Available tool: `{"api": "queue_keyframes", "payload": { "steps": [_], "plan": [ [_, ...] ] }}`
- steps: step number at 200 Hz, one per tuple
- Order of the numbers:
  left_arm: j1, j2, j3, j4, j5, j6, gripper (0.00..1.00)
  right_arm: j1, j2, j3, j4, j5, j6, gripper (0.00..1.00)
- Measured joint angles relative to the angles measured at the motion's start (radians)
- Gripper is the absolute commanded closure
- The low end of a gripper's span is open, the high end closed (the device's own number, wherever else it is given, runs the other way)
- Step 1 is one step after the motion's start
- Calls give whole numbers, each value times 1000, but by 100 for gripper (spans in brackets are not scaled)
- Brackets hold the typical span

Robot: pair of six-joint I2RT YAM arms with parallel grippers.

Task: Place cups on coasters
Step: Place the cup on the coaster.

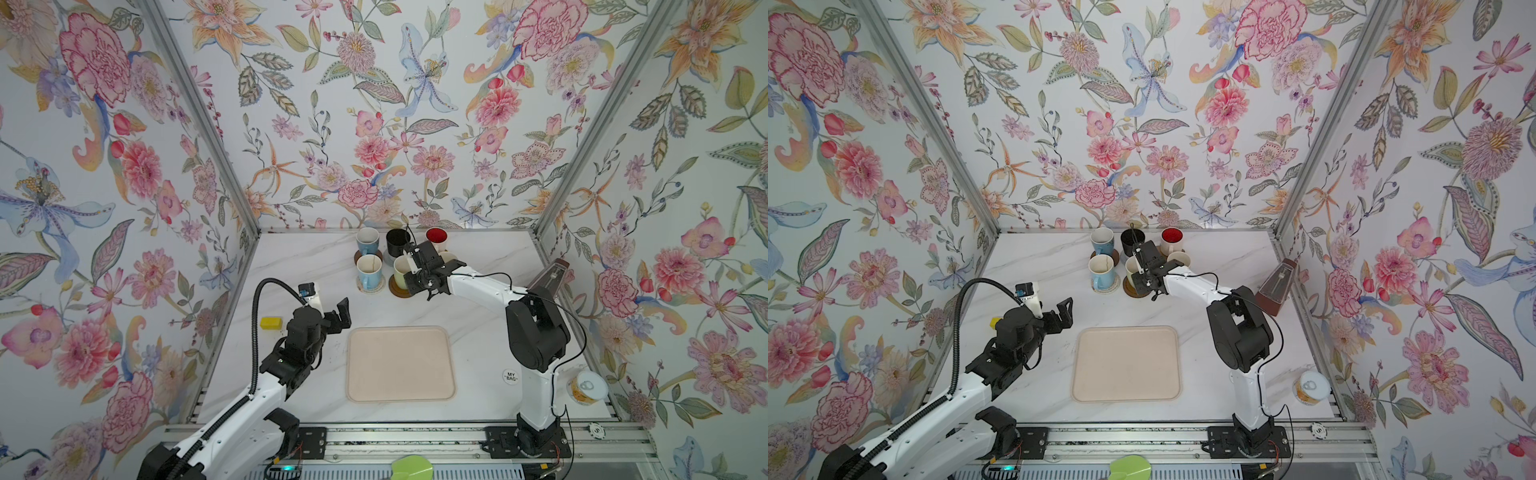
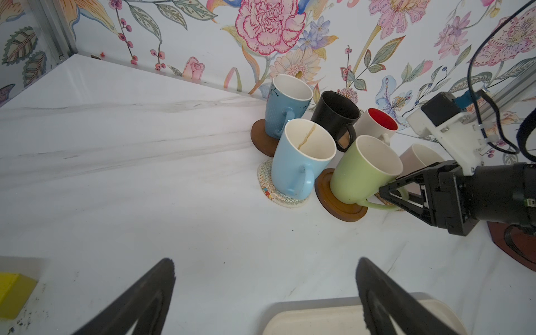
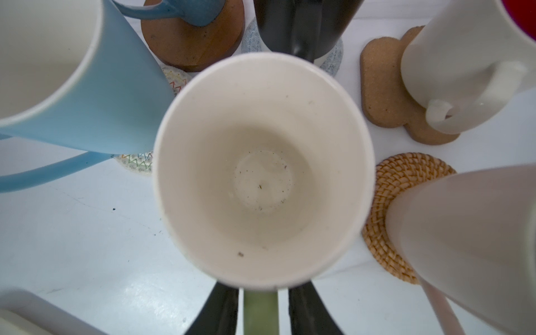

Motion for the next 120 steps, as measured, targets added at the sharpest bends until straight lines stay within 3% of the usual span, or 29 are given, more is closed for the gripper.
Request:
{"api": "queue_keyframes", "payload": {
  "steps": [120],
  "plan": [
    [0,-24,0,-1,-3,0,1,0,-53,-31,43,5,30,3]
  ]
}}
